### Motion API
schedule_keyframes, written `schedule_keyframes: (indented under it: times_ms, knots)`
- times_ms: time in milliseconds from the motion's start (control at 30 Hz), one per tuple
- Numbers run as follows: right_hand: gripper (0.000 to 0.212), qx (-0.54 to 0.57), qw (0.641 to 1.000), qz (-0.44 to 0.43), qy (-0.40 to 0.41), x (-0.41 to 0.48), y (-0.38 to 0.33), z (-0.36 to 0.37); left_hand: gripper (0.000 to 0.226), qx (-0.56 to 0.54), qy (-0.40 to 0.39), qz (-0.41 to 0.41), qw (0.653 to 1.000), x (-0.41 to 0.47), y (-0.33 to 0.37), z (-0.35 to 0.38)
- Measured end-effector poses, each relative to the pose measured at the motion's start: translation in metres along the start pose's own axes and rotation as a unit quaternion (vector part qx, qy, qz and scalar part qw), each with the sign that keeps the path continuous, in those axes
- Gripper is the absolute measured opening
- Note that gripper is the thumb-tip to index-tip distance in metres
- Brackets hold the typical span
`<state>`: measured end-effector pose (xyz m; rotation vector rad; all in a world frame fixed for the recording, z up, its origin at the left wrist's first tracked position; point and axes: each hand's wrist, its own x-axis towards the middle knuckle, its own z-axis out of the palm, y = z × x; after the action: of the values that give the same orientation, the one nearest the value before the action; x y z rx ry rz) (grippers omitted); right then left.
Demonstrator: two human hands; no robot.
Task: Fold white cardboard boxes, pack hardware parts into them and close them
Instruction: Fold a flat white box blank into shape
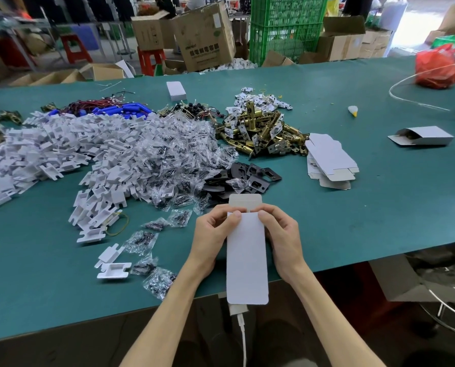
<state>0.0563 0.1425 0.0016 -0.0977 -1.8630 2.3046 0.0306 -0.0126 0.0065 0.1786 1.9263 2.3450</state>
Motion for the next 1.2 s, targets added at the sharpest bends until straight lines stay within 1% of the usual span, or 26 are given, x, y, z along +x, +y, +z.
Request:
schedule_keyframes:
  times_ms: [67,133,267,400,500,600,733,767,800,833,933,1033,1100,1200]
  knots:
    - [0.02,-0.002,1.0,0.0,0.008,0.0002,0.0011,-0.0002,0.021,0.008,-0.004,0.003,1.0,0.0,0.0004,0.0004]
    - [0.02,-0.006,1.0,-0.001,0.011,-0.0003,0.0003,0.0007,0.013,0.014,-0.013,0.008,1.0,0.0001,0.0004,-0.0001]
    - [0.022,-0.025,0.999,-0.006,0.021,-0.0016,-0.0017,0.0021,0.017,0.037,-0.029,0.03,0.998,0.0006,0.0011,0.0006]
    - [0.025,-0.076,0.997,-0.006,0.031,0.0004,0.0013,0.0021,0.018,0.077,-0.029,0.043,0.996,0.0022,-0.003,0.0013]
    - [0.023,-0.069,0.997,-0.014,0.026,-0.0005,0.0007,0.002,0.018,0.052,-0.03,0.032,0.998,0.0035,-0.0051,-0.0019]
    - [0.019,-0.038,0.999,-0.035,0.004,-0.0007,-0.0003,0.0011,0.026,0.021,-0.015,0.025,0.999,0.0038,-0.0047,-0.0039]
    - [0.043,0.047,0.999,-0.021,-0.009,0.0013,0.0013,-0.0008,0.045,-0.011,0.003,0.037,0.999,0.0049,-0.0069,-0.0016]
    - [0.043,0.045,0.999,-0.019,-0.008,0.0017,0.0019,-0.001,0.05,-0.027,0.006,0.031,0.999,0.0053,-0.0075,-0.0019]
    - [0.038,0.035,0.999,-0.018,-0.004,0.0022,0.0025,-0.0008,0.053,-0.035,0.008,0.024,0.999,0.0056,-0.0079,-0.0025]
    - [0.03,0.025,1.0,-0.018,0.002,0.0026,0.0029,-0.0006,0.051,-0.032,0.005,0.021,0.999,0.0058,-0.0081,-0.0034]
    - [0.014,0.025,0.999,-0.016,0.012,0.0029,0.0046,-0.0006,0.021,0.01,-0.01,0.028,1.0,0.006,-0.0086,-0.0036]
    - [0.01,0.025,0.999,-0.02,0.008,0.0032,0.005,-0.0007,0.005,0.019,-0.005,0.027,0.999,0.0064,-0.0088,-0.003]
    - [0.01,0.024,0.999,-0.02,0.009,0.0033,0.0046,-0.0004,0.006,0.017,0.0,0.021,1.0,0.0065,-0.008,-0.0021]
    - [0.009,0.014,1.0,-0.022,0.001,0.0024,0.0038,0.0001,0.027,0.021,0.014,0.016,1.0,0.0058,-0.0057,0.0002]
